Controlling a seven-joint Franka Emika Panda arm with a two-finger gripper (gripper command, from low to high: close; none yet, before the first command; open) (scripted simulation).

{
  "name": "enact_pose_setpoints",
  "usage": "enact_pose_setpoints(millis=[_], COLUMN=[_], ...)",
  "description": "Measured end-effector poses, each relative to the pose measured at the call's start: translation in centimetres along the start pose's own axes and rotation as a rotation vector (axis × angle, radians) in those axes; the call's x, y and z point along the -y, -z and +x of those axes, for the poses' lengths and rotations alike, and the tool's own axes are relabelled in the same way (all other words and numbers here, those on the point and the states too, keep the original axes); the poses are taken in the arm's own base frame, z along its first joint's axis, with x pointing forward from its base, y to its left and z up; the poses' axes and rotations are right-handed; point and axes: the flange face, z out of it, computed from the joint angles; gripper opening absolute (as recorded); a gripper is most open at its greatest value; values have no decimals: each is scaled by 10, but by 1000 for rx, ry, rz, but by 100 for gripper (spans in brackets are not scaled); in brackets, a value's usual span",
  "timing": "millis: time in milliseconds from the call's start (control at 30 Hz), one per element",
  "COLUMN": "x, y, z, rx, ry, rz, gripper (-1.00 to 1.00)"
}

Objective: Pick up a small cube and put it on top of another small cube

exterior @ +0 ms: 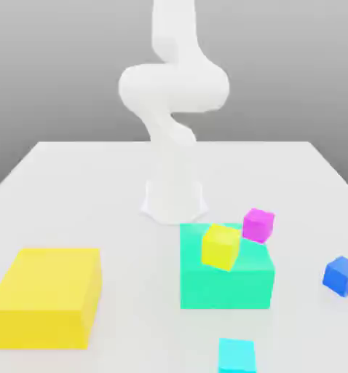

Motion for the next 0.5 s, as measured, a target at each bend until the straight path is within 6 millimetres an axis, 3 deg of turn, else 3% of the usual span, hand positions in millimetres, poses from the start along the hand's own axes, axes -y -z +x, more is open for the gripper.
enact_pose_setpoints(millis=[233,500], x=[7,-16], y=[-132,-269], z=[-26,-82], rx=[102,235], ry=[-13,-28], rz=[-162,-322], gripper=[0,0])
